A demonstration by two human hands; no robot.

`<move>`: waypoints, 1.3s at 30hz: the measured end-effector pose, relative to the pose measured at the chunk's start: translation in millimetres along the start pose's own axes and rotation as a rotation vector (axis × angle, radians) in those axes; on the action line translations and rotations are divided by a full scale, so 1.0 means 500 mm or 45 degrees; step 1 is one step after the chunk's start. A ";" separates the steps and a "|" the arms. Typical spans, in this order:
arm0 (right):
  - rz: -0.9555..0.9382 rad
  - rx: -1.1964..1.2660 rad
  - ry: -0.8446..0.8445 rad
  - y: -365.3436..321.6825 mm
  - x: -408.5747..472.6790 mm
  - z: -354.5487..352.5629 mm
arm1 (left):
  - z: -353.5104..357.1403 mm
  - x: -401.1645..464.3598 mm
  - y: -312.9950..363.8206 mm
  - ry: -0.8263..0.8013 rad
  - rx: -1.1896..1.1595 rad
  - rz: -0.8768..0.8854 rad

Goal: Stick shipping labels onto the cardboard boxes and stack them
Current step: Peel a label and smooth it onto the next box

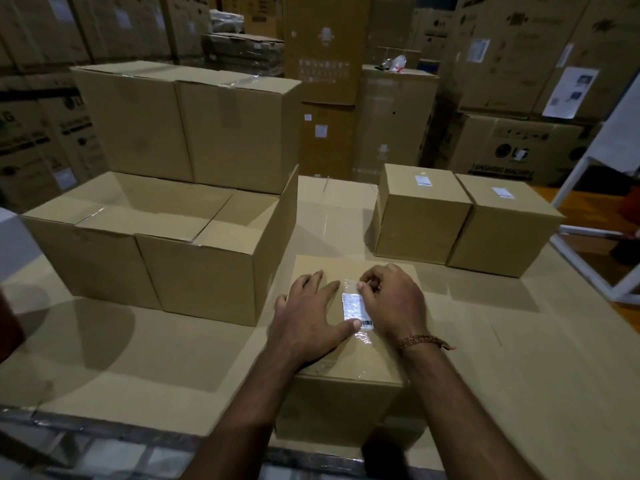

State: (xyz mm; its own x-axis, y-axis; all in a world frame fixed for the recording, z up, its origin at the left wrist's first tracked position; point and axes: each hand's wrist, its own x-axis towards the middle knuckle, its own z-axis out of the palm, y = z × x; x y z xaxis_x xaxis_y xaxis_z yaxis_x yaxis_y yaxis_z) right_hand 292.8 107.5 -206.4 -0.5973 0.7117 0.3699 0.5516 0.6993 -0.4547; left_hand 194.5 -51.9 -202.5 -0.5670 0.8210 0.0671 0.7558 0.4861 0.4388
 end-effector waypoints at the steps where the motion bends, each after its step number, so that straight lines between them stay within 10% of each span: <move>1: -0.001 -0.009 -0.003 0.000 0.003 0.000 | 0.000 0.001 0.000 0.002 0.007 -0.003; 39: -0.094 0.380 0.153 0.006 -0.005 0.001 | 0.002 -0.006 0.011 0.026 -0.047 -0.063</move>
State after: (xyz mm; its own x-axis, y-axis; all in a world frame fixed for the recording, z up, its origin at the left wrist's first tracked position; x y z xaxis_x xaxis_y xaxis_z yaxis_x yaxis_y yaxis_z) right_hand 295.5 107.5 -209.1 -0.5466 0.6753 0.4951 0.3038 0.7109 -0.6343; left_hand 200.7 -51.7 -201.3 -0.6101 0.7899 0.0623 0.7141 0.5141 0.4751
